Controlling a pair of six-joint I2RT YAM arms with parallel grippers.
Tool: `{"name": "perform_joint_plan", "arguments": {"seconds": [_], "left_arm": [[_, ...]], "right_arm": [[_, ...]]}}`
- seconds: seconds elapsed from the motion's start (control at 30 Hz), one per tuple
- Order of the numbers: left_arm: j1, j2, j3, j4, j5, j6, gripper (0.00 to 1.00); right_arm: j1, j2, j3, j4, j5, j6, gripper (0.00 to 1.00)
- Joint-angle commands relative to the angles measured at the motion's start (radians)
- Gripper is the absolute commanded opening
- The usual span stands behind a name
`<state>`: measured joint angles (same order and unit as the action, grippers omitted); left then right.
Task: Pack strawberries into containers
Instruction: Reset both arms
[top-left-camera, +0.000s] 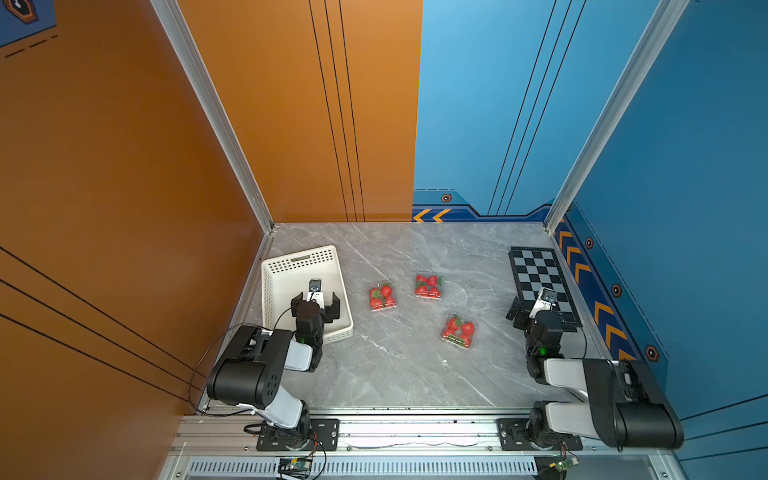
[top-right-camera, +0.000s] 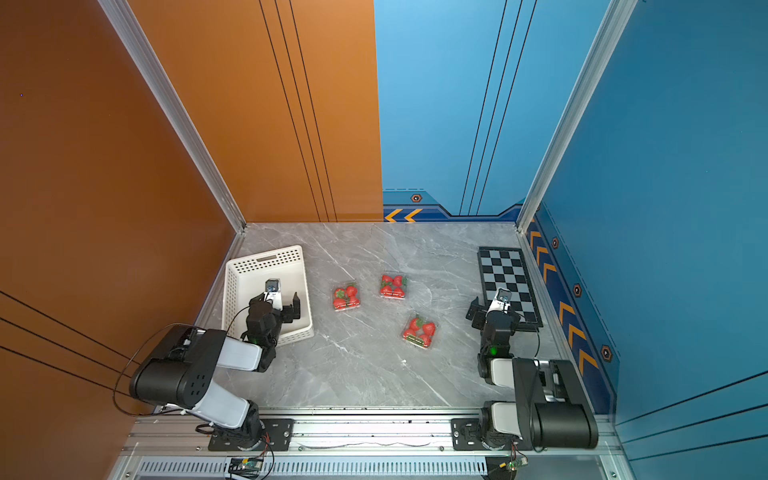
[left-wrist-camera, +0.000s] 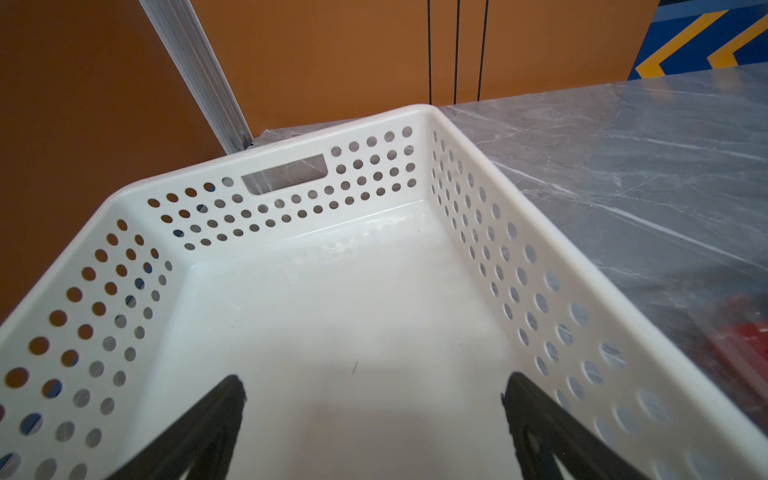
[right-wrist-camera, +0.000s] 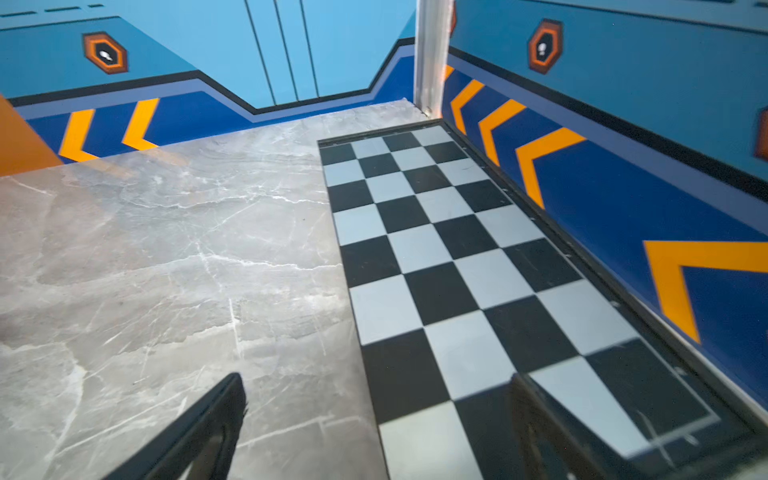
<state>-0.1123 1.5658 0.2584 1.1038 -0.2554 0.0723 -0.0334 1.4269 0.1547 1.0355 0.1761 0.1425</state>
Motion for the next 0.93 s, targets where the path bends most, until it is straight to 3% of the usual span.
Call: {"name": "perform_joint_plan", "arguments": {"seconds": [0.0, 0.13, 0.2, 0.33, 0.43, 0.5, 0.7, 0.9], "left_arm": [[-0.006, 0.008, 0.016, 0.038, 0.019, 0.019, 0.99], [-0.005, 0.010, 0.019, 0.037, 0.015, 0.019, 0.99], [-0.006, 0.012, 0.019, 0.037, 0.014, 0.018, 0.99], [-0.005, 0.011, 0.020, 0.036, 0.005, 0.015, 0.99], [-0.004, 0.011, 0.041, -0.001, -0.021, 0.004, 0.99], [-0.003, 0.010, 0.051, -0.023, -0.035, -0.003, 0.99], [-0.002, 0.009, 0.052, -0.023, -0.041, -0.004, 0.99], [-0.004, 0.007, 0.047, -0.021, -0.042, -0.008, 0.99]], "right_arm": [[-0.002, 0.177, 0.002, 0.369, -0.158, -0.040, 1.00], [0.015, 0.098, 0.063, 0.126, -0.091, -0.046, 1.00], [0.024, 0.125, 0.092, 0.121, -0.088, -0.046, 1.00], [0.027, 0.121, 0.130, 0.045, -0.179, -0.080, 1.00], [0.024, 0.104, 0.210, -0.137, -0.260, -0.117, 1.00], [0.038, 0.121, 0.173, -0.036, -0.220, -0.110, 1.00], [0.040, 0.109, 0.192, -0.093, -0.227, -0.127, 1.00], [0.065, 0.113, 0.139, 0.013, -0.167, -0.130, 1.00]]}}
